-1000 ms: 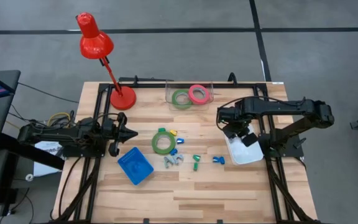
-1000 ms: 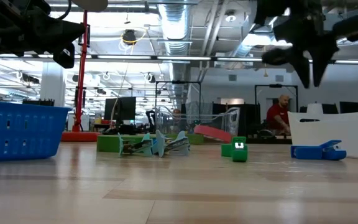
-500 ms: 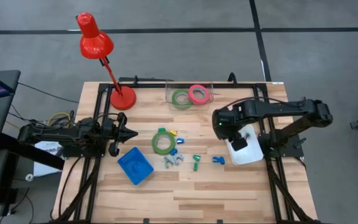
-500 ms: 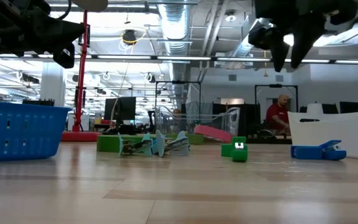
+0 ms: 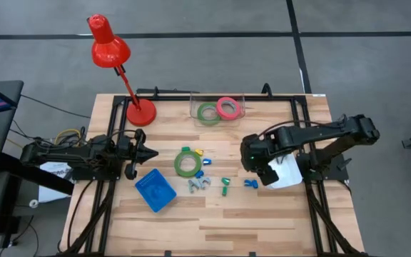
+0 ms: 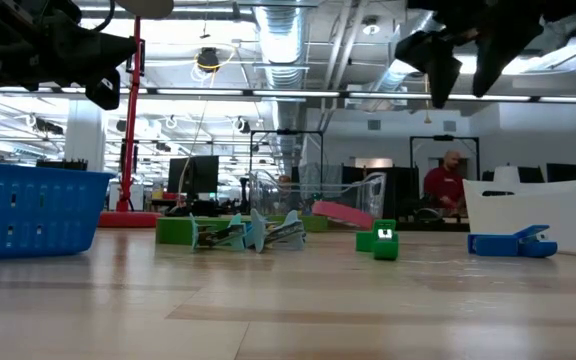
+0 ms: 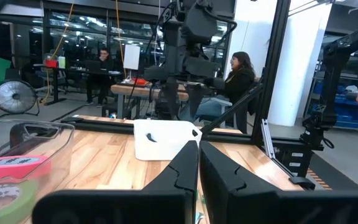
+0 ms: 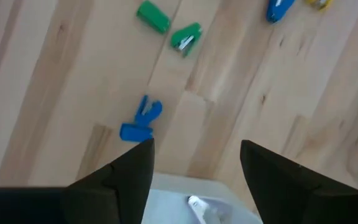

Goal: Pick and place Stapler, Stapler remover, tape
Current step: Put the gray stapler remover into the white bin

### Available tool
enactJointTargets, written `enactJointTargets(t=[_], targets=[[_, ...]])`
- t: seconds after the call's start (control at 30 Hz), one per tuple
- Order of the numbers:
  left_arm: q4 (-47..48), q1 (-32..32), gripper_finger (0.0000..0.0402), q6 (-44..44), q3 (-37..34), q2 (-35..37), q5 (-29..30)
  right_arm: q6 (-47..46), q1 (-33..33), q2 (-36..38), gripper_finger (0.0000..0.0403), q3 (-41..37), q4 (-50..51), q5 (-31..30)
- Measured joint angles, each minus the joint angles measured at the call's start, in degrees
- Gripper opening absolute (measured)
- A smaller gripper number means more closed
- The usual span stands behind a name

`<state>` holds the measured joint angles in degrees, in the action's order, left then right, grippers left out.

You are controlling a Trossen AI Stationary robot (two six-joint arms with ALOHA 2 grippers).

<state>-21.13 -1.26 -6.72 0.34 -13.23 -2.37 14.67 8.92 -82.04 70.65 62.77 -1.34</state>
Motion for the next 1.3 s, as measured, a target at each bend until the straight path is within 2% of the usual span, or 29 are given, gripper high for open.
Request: enactJointTargets(t=[0.23,0.43,0.57,0.87,1.3], targets=[[-0.06,0.00,0.0008,0.02,-0.02,-0.44,0.01,-0.76,-0.63,-4.35,0.0229,2.39,-2.11,0.00],[-0.31,0.00,0.0008,0.00,-0.02,-1.14,0.02,-0.42,-1.59,-11.06,0.0224,10.30,-1.99,0.02],[-0.43,0.00,0.0008,0.00,-0.02,-1.16,0.00,-3.60,-2.21,-15.71,0.0216,15.59,-1.87,0.28],[-0.41,0.00,0.0008,0.02,-0.02,-1.94,0.01,-7.77,-2.77,-24.56,0.0195,24.18,-1.86,4.41],[-0.79,0.00,0.0008,0.00,-0.02,-2.23,0.02,-15.99,-2.95,-33.59,0.0170,26.14,-5.13,7.71]])
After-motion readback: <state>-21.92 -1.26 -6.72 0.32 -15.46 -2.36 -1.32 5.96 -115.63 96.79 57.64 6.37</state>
